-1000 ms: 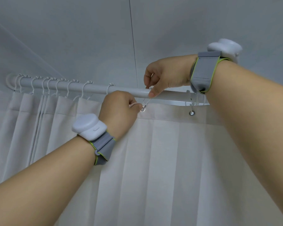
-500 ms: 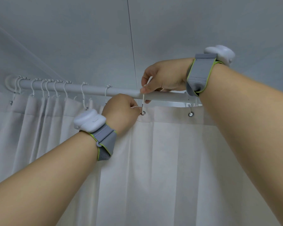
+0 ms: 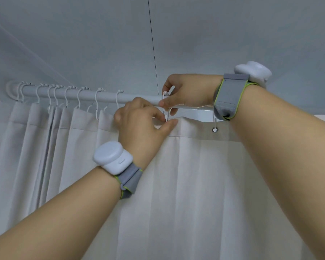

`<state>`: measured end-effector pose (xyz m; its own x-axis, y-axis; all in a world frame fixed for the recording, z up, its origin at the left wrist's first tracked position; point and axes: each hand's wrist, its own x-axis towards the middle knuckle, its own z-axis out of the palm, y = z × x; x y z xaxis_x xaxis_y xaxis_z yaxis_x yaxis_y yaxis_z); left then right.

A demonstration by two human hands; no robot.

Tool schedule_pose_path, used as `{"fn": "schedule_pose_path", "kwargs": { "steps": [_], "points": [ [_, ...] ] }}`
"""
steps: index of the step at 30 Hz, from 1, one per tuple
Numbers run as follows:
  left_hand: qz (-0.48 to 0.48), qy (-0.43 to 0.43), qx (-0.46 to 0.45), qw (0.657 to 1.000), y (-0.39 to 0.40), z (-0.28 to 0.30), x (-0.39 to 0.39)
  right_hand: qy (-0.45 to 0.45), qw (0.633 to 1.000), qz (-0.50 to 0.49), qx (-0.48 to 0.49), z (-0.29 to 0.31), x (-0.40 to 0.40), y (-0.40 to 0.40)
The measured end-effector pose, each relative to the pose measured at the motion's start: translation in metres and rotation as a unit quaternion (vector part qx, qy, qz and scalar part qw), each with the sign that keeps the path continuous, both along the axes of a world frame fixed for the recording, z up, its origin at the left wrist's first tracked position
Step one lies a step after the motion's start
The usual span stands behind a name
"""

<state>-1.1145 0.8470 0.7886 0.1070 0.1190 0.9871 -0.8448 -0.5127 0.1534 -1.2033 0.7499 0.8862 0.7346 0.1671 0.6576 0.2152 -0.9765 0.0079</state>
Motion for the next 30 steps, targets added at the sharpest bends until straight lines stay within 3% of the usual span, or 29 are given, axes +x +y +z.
{"fn": "schedule_pose_path", "kwargs": {
  "steps": [8, 30],
  "points": [
    [0.011, 0.07, -0.014, 0.997, -0.004, 0.003, 0.004, -0.046, 0.984, -0.134, -0.107, -0.003, 0.01, 0.008],
    [-0.009, 0.078, -0.032, 0.996, -0.006, 0.005, 0.005, -0.18, 0.98, -0.082, -0.025, -0.02, 0.028, 0.006]
  ]
}}
